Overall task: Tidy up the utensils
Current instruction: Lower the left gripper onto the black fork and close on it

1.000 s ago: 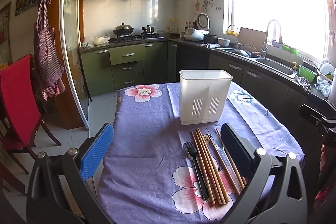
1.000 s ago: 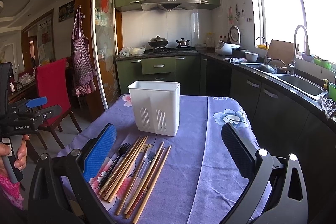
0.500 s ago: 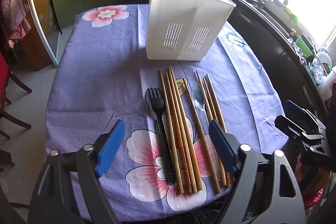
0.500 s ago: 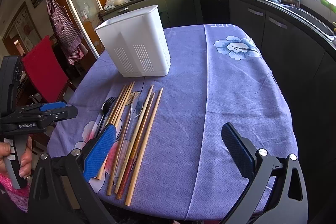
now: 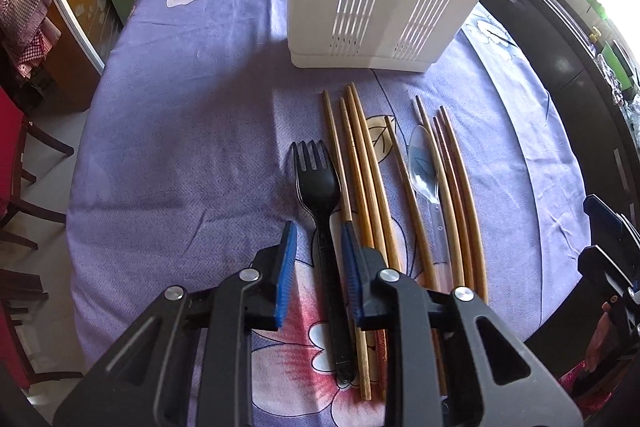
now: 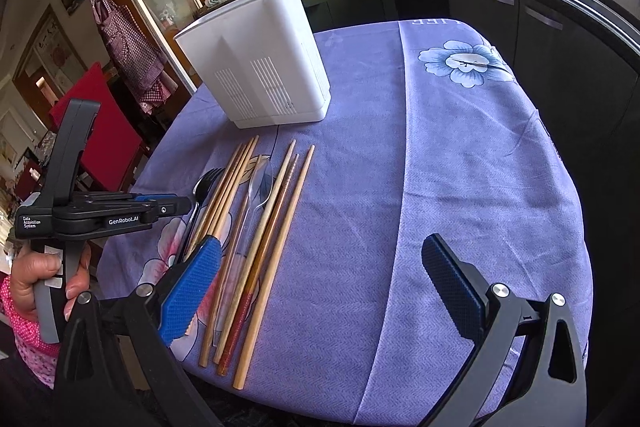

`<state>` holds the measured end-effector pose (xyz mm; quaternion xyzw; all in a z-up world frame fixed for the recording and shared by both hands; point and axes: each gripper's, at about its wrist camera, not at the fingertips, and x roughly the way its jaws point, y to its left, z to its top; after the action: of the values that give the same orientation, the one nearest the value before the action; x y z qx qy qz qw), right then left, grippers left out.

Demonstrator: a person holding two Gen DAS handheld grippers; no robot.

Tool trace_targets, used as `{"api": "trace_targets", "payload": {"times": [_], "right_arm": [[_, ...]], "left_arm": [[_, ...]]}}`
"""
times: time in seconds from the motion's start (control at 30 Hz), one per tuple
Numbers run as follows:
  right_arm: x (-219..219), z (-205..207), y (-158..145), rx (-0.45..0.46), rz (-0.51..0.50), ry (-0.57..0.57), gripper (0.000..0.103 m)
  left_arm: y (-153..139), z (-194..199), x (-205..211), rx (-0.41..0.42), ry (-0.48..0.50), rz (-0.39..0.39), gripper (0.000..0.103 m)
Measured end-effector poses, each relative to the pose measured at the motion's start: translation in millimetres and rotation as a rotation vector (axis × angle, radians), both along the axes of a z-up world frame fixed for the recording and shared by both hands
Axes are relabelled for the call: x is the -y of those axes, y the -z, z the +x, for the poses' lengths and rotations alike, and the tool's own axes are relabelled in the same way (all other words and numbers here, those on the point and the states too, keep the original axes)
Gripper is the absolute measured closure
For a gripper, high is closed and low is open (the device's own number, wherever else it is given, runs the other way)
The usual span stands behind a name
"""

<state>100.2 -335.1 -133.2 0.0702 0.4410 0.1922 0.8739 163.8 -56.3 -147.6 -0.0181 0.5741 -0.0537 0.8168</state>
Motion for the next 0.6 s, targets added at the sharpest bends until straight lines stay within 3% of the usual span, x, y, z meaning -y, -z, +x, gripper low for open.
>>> {"api": "trace_targets", "payload": {"times": [0.17, 0.4, 0.6], "right_arm": [[-3.1, 0.4, -2.0, 0.004, -0.002, -0.009, 0.004], [-10.8, 3.5, -2.0, 0.001, -0.041, -0.022, 0.004], [-31.6, 15.2, 2.7, -0.073, 0.0, -0.132, 0.004]], "left_arm": [[9.8, 7.6, 5.3, -0.02, 0.004, 0.035, 0.081], [19.2, 9.1, 12.9, -0.027, 0.017, 0.06, 0.092], [19.0, 10.8, 9.2, -0.021, 0.014, 0.054, 0.094]]}}
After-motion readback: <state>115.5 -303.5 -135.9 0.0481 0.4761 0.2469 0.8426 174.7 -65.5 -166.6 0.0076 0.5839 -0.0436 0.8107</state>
